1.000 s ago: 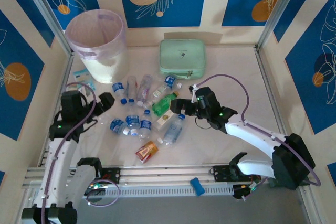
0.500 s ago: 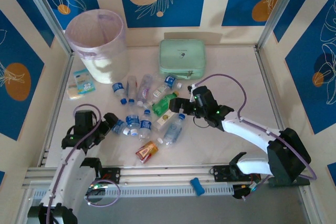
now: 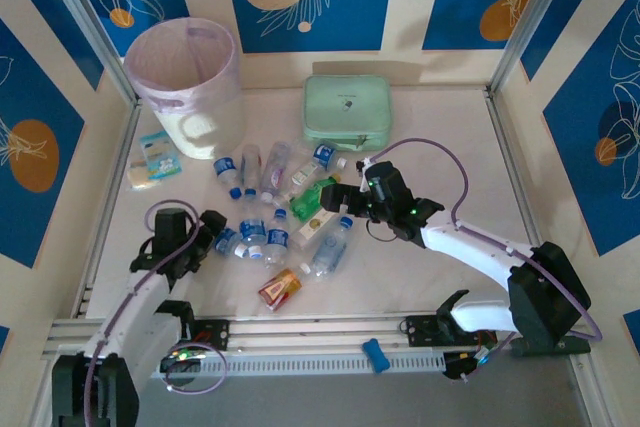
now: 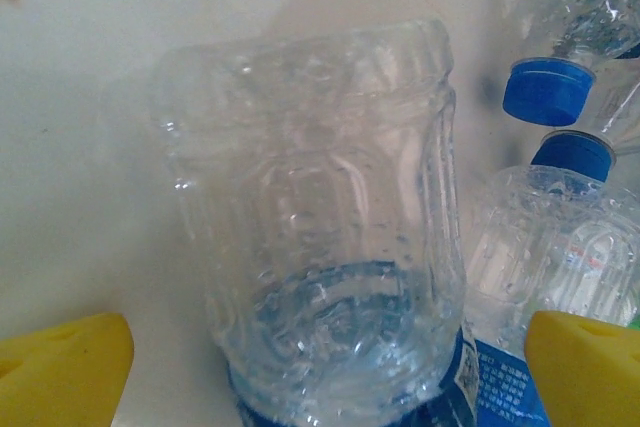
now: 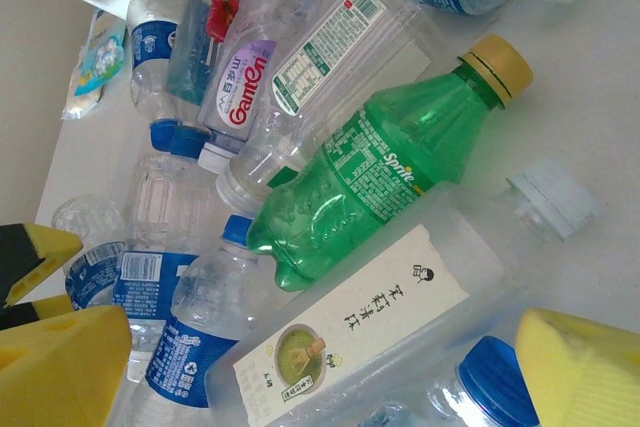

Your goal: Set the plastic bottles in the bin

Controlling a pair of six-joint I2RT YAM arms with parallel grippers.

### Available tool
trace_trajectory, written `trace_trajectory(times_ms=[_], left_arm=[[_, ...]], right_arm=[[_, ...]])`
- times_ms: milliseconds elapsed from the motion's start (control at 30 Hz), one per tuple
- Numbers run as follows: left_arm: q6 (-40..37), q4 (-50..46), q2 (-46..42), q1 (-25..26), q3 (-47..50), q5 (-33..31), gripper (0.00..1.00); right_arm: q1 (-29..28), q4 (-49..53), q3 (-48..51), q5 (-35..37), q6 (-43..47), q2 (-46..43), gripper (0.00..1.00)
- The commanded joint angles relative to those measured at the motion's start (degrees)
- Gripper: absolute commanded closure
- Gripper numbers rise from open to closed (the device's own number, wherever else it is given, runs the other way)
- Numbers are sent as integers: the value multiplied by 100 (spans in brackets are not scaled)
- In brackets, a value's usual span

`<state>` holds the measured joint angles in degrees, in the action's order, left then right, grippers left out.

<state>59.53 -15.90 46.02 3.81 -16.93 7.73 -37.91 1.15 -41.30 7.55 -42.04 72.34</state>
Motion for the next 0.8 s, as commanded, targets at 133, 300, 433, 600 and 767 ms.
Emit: trace_trajectory(times_ms=[133,300,433,600,767], left_arm=[[134,444,271,560,102,-704,0],[137,490,409,846,106,-980,6],[129,597,546,935,137,-1069,14],[41,663,609,944,163,-1289,25],[15,769,635,938,190,-1421,41]], right_arm=[[-50,144,-142,141,-26,31,1],[-50,153,-146,151,-23,56,1],[-50,175,-150,167,-8,61,1],[-50,219,-107,220,3,2,1],[-50,236,-78,256,21,-35,1]])
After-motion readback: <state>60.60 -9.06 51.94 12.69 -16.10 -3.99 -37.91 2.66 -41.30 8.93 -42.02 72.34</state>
